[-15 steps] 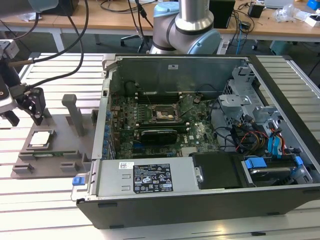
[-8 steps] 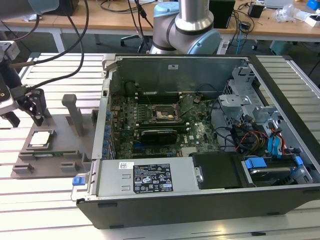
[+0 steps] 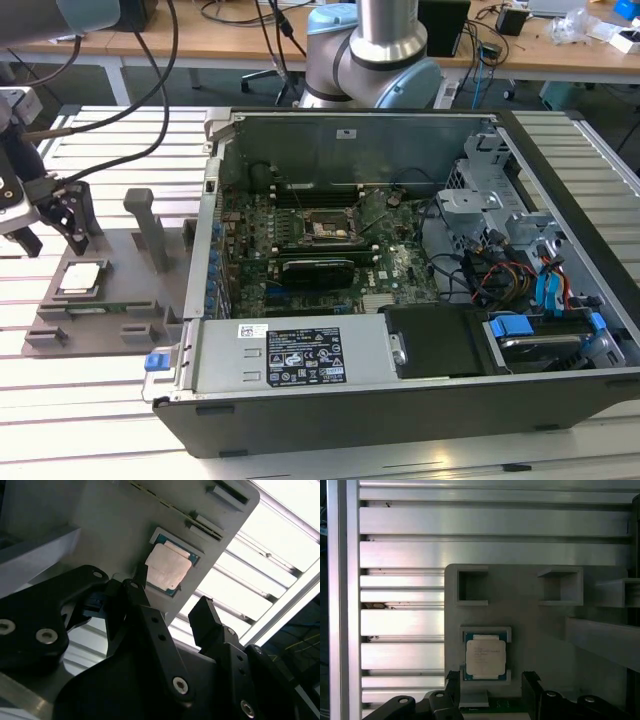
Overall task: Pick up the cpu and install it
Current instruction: 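Pick up the cpu and move it towards the insertion slot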
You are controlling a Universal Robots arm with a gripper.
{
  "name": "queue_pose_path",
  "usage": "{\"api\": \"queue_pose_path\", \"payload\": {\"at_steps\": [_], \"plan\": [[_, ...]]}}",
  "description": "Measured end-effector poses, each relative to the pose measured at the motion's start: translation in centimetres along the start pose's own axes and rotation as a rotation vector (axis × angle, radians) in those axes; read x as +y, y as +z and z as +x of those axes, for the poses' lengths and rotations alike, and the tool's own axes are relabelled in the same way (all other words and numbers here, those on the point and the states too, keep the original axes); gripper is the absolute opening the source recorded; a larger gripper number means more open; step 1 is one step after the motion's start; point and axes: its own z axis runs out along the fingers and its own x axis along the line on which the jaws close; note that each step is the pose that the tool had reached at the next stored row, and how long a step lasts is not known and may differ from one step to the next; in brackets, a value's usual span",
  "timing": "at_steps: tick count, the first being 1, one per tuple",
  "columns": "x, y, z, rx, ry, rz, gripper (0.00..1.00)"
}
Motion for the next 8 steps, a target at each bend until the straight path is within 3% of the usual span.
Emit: {"api": "queue_pose_path", "payload": {"at_steps": [8], "plan": [[0.01,0.40,0.01,-0.0001,0.000,0.0000,0.61]]}}
